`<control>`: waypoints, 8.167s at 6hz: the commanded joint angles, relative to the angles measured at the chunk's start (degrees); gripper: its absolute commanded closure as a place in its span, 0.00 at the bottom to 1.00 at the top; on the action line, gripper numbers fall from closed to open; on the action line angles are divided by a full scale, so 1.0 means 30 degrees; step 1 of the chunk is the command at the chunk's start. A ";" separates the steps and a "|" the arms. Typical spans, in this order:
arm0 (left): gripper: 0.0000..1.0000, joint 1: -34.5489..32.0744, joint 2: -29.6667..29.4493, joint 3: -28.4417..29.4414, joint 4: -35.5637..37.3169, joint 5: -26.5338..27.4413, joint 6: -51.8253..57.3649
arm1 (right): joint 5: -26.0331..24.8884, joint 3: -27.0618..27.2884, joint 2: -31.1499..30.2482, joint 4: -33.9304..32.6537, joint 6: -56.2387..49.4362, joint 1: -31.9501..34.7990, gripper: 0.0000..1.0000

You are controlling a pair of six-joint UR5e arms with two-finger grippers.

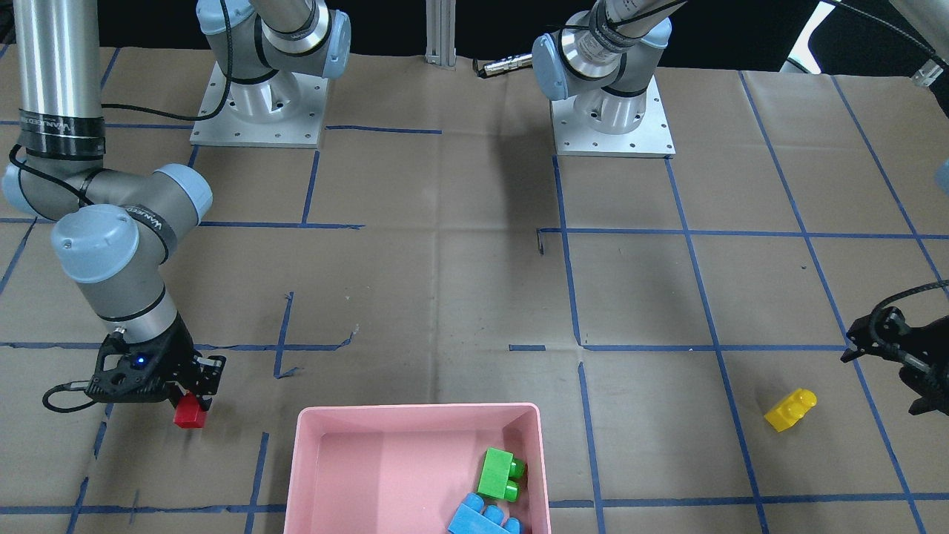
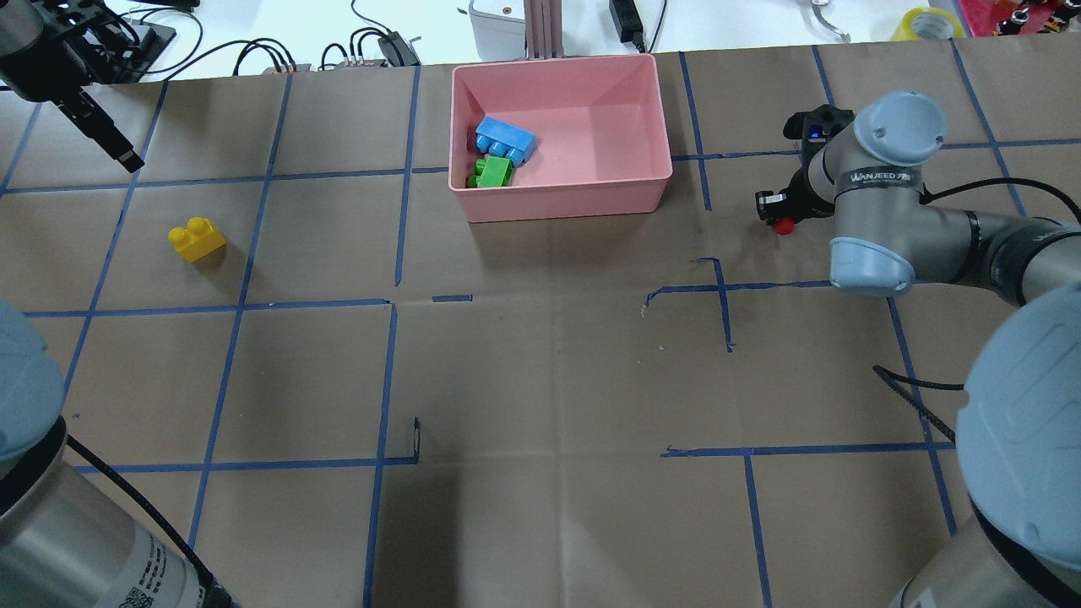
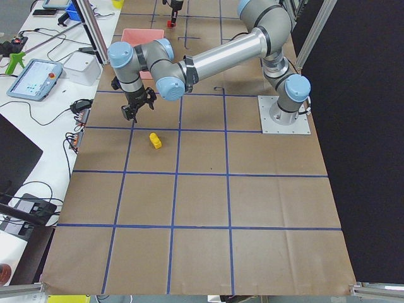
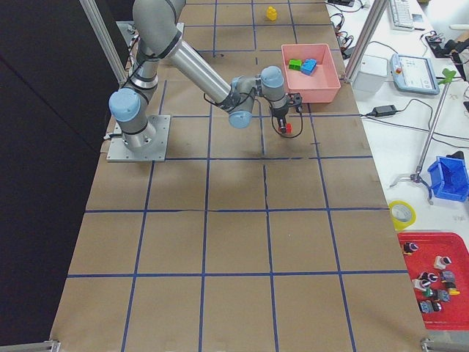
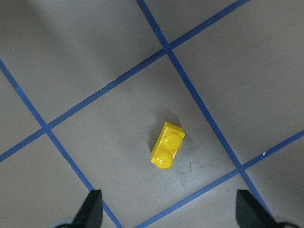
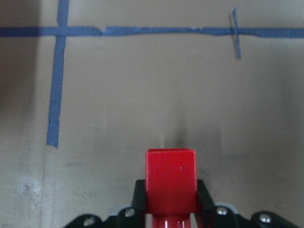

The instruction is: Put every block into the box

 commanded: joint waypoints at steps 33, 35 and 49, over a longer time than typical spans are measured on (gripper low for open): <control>0.01 -1.2493 -0.6306 0.5837 0.3975 0.0282 -2.9525 | -0.0489 -0.5595 -0.8265 1.9192 0.3349 0.5135 0.00; 0.01 -1.1738 -0.3422 0.5375 0.2725 0.0290 -2.8768 | -0.0489 -0.5595 -0.8207 1.9104 0.3349 0.5106 0.00; 0.01 -0.7952 0.9837 -0.7345 0.0254 -0.1029 -2.2463 | -0.0402 -0.5595 -0.8147 1.8518 0.3642 0.5135 0.00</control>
